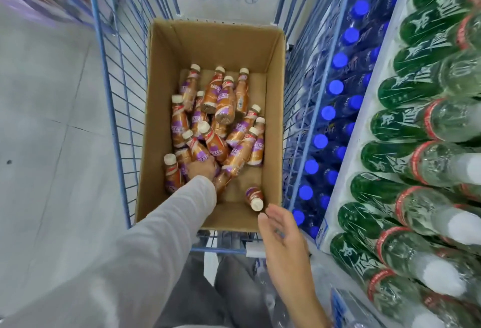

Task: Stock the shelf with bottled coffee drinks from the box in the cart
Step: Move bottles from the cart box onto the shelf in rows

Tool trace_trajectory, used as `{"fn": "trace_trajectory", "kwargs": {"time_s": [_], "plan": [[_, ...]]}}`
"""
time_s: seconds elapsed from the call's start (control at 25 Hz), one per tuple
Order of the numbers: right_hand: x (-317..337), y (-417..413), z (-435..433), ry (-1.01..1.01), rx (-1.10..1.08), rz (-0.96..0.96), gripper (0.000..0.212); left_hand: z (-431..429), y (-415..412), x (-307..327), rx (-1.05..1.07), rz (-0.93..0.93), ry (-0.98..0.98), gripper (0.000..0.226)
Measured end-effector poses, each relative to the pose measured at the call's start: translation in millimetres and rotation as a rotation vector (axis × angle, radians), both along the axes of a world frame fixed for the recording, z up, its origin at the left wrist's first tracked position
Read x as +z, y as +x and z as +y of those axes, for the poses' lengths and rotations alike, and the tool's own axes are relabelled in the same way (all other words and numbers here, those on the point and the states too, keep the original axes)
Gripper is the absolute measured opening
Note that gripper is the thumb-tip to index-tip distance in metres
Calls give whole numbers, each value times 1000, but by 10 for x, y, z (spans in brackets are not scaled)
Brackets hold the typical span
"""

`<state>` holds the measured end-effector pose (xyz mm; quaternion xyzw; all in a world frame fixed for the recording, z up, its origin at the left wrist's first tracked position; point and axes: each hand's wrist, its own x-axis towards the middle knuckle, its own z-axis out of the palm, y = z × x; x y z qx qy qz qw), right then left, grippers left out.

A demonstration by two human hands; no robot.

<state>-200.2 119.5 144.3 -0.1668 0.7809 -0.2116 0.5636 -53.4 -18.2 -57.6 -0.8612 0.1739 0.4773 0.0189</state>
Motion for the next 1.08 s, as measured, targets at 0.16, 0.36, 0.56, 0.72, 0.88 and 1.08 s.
{"fn": "trace_trajectory", "kwargs": {"time_s": [0.16, 0.36, 0.56, 0.72, 0.88, 1.08], "plan": [[-50, 9, -69, 43, 63, -3, 28, 120, 25, -33, -149, 58, -95, 51], [-58, 63, -205, 15, 113, -6, 31, 120, 114, 75, 89, 25, -48, 83], [-432, 187, -597, 53, 151, 1, 30, 226, 400, 414, 106, 69, -253, 76], [-1221, 376, -1132, 205, 107, 11, 61, 441, 671, 914, 210, 247, -359, 59], [-1814, 595, -1436, 327, -62, -67, 104, 791, 864, 1307, 268, 274, -430, 59], [-1992, 666, -1341, 300, -61, 63, 92, 970, 850, 1438, 366, 279, -420, 57]]}}
